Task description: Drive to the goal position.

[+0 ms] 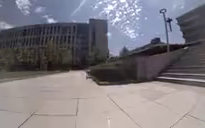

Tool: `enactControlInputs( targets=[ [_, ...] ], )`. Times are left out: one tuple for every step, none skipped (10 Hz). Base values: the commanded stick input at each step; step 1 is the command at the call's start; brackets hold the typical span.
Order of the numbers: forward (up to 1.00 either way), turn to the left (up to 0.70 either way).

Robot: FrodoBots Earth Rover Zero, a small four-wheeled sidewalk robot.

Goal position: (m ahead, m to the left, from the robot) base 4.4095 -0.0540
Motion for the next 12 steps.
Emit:
enactControlInputs(
  targets=[
    [0.7, 0.27],
    [0.7, 0.27],
    [0.7, 0.27],
    [0.7, 0.27],
    [0.7, 0.0],
    [0.7, 0.0],
    [0.7, 0.0],
    [0.7, 0.0],
    [0.7, 0.0],
    [0.7, 0.0],
    [0.7, 0.0],
    [0.7, 0.0]
  ],
)
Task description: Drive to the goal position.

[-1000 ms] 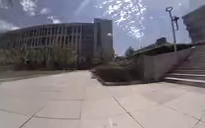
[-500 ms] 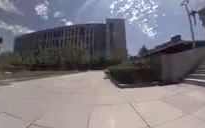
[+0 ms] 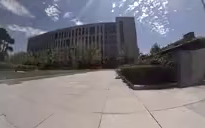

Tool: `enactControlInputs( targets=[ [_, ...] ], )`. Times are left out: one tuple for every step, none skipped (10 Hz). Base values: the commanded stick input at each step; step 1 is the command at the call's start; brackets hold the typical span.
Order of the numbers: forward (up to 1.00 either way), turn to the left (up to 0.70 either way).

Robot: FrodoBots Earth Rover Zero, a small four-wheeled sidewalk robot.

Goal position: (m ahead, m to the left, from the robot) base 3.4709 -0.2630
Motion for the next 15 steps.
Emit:
enactControlInputs(
  targets=[
    [0.7, 0.0],
    [0.7, 0.0],
    [0.7, 0.0],
    [0.7, 0.0],
    [0.7, 0.0],
    [0.7, 0.0],
    [0.7, 0.0],
    [0.7, 0.0],
    [0.7, 0.0],
    [0.7, 0.0],
    [0.7, 0.0],
    [0.7, 0.0],
    [0.7, 0.0],
    [0.7, 0.0],
    [0.7, 0.0]
  ],
)
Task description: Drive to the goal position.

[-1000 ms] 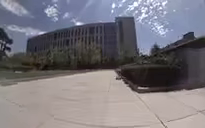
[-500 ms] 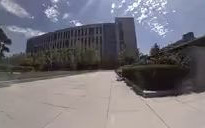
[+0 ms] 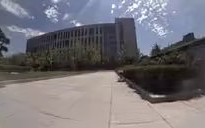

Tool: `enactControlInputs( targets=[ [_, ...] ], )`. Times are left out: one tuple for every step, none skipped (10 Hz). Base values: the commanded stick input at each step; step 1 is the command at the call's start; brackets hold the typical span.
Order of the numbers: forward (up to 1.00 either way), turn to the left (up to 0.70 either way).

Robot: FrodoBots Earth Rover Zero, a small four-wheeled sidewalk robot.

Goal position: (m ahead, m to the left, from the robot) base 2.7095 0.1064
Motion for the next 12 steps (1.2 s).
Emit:
enactControlInputs(
  targets=[
    [0.7, 0.0],
    [0.7, 0.0],
    [0.7, 0.0],
    [0.7, 0.0],
    [0.7, 0.0],
    [0.7, 0.0],
    [0.7, 0.0],
    [0.7, 0.0],
    [0.7, 0.0],
    [0.7, 0.0],
    [0.7, 0.0],
    [0.7, 0.0]
  ],
)
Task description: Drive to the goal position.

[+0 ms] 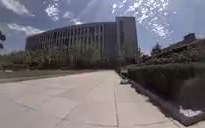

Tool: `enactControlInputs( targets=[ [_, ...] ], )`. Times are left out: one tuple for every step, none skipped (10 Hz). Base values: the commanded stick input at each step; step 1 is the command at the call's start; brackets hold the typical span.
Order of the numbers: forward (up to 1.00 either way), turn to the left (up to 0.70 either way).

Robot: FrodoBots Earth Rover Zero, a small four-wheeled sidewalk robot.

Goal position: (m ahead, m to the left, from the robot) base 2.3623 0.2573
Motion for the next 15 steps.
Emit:
enactControlInputs(
  targets=[
    [0.7, 0.0],
    [0.7, 0.0],
    [0.7, 0.0],
    [0.7, 0.0],
    [0.7, 0.0],
    [0.7, 0.0],
    [0.7, 0.0],
    [0.7, 0.0],
    [0.7, 0.0],
    [0.7, 0.0],
    [0.7, 0.0],
    [0.7, 0.0],
    [0.7, 0.0],
    [0.7, 0.0],
    [0.7, 0.0]
  ],
)
